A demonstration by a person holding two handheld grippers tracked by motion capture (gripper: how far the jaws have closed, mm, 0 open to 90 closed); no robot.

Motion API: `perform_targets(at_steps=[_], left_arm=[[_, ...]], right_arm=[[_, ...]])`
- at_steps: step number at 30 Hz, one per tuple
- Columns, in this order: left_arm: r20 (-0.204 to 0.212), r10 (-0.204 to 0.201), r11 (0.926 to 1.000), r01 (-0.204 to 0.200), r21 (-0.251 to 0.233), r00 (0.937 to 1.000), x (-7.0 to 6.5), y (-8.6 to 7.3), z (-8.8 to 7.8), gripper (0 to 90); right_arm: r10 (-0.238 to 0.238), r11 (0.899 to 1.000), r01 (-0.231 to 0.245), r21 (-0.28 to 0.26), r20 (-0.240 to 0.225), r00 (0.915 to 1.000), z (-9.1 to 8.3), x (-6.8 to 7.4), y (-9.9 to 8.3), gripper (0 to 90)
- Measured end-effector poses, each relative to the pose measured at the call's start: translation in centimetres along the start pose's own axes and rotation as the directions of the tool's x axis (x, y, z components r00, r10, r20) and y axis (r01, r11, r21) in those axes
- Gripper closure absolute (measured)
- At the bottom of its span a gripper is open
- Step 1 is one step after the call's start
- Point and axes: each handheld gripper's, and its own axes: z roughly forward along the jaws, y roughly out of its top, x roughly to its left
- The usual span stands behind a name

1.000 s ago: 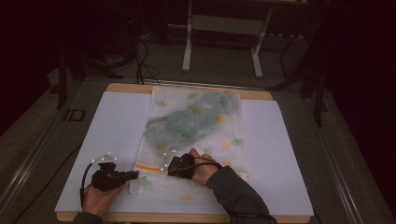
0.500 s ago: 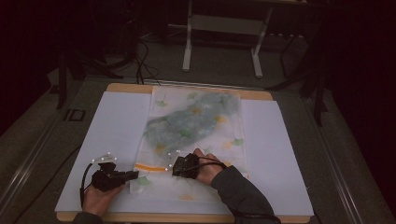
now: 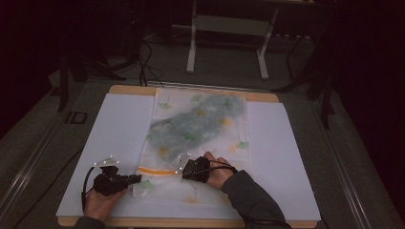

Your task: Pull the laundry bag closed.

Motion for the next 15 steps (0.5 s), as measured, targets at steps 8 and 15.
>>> perform_targets(at_steps=[8,15], left_arm=[[0.0,-0.003,1.0,0.003,0.0,1.0,0.1,0.0,0.0,88.8],[0.001,-0.002,1.0,0.002,0.003,1.0,0.1,0.0,0.0,88.8]], right_arm=[[0.006,1.0,-0.006,0.01,0.01,0.9999,-0.4,-0.1,-0.9,90.0],[0.019,1.0,-0.019,0.009,0.012,0.9998,-0.7,-0.1,-1.7,90.0]])
